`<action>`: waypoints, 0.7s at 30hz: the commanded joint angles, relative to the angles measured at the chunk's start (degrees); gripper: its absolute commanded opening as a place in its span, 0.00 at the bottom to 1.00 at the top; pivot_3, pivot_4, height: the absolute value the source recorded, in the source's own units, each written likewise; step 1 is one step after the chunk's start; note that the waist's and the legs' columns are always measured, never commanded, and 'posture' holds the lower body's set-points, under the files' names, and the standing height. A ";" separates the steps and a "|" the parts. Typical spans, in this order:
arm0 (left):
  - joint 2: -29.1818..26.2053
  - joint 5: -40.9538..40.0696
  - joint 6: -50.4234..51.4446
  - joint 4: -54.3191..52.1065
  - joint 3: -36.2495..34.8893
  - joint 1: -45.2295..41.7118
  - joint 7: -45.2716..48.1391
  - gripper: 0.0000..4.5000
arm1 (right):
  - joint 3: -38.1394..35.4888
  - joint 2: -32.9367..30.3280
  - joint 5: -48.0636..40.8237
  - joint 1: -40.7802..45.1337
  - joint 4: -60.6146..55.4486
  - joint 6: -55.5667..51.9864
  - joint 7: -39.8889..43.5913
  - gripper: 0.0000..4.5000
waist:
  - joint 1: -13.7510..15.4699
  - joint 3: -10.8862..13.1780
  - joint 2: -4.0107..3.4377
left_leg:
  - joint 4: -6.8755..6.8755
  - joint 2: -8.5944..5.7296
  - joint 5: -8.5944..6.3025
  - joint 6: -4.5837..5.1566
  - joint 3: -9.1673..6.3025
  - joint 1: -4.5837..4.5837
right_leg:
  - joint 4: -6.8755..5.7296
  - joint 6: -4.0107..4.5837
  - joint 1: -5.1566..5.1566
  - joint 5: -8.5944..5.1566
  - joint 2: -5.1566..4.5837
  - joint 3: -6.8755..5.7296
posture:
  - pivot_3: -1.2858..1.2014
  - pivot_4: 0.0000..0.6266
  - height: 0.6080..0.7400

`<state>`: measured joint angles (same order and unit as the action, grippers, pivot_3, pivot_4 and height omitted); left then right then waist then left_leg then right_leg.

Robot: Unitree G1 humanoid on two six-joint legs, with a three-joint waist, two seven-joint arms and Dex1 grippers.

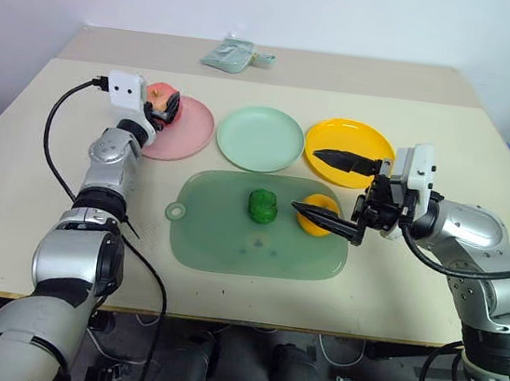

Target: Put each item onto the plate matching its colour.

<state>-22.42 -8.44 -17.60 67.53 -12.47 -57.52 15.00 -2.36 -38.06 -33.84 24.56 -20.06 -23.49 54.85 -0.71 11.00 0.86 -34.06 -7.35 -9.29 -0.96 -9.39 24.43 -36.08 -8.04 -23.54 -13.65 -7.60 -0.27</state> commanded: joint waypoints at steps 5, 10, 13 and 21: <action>-1.34 2.17 -2.49 -0.69 0.49 -1.84 0.75 0.99 | -1.68 -0.40 -0.07 -1.16 -2.64 0.67 -1.18 1.00 | 0.00 0.00 0.00 | -0.01 -0.01 0.00 0.00 0.00 0.00 | 0.00 -0.01 0.02 0.01 0.00 0.00 | 0.52 0.24 1.00; -0.01 -5.85 -5.42 -9.02 -1.10 -0.88 22.74 0.99 | -1.53 -0.29 0.18 -1.20 -2.43 1.07 -1.51 1.00 | -0.04 0.00 0.00 | -0.04 -0.01 0.00 0.00 0.01 0.00 | -0.01 -0.01 0.01 0.01 0.00 0.00 | 0.52 0.24 1.00; 0.97 -11.74 -3.01 -16.75 -0.56 1.52 37.83 0.99 | -1.18 -0.28 0.50 -0.88 -2.04 1.27 -1.14 1.00 | 0.04 0.00 0.00 | -0.05 -0.01 0.00 0.00 0.00 0.03 | 0.02 0.00 0.03 0.02 -0.01 0.00 | 0.52 0.24 1.00; 1.60 -21.55 19.43 -40.30 8.50 14.90 62.84 0.99 | -0.71 -0.24 1.68 0.01 -0.70 1.29 -0.76 1.00 | -0.49 -0.04 -0.10 | -0.04 0.07 -0.02 0.03 0.02 -0.04 | -0.02 0.05 0.02 0.03 0.05 0.04 | 0.52 0.24 1.00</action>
<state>-19.57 -27.52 -2.05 32.20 -4.70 -42.08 74.86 -2.19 -38.04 -32.20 23.58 -20.03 -23.23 53.83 -1.20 10.96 0.77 -34.11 -7.28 -9.30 -0.93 -9.37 24.40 -36.11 -7.99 -23.52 -13.61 -7.54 -0.23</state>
